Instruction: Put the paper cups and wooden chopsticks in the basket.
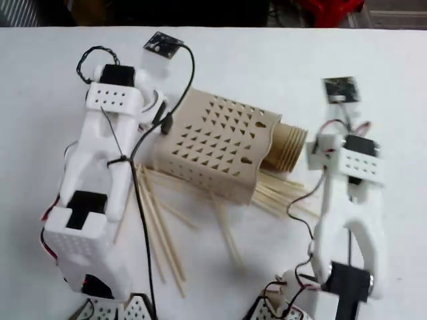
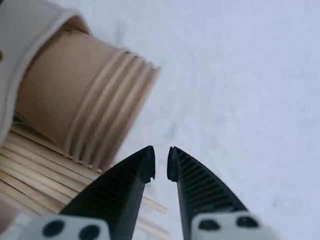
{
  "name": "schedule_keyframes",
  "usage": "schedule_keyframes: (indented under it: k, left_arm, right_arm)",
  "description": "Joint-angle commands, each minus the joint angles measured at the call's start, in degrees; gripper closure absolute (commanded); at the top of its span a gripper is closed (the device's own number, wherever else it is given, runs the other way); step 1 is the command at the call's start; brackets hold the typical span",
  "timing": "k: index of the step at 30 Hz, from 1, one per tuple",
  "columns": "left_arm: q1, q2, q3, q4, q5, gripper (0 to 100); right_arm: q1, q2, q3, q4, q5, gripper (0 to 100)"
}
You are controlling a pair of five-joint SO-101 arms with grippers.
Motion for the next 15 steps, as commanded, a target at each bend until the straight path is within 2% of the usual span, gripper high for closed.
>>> schedule_keyframes:
  k: [1,7,15]
  left_arm:
    - [-1.4,2.9,0.9,-3.2,0.3,79]
    - [-5.1,8.5,0.9,-5.2,-2.3,79]
    - [-9.2,11.0,2.3,-7.9,-2.5,79]
  right_arm:
    - [-5.6,3.1,-1.5,-2.6,0.0,93.9]
    - [-8.9,7.0,-8.6,-1.9,-4.4,93.9]
    - [-19.3,7.4,-30.2,15.3,-7.7,93.9]
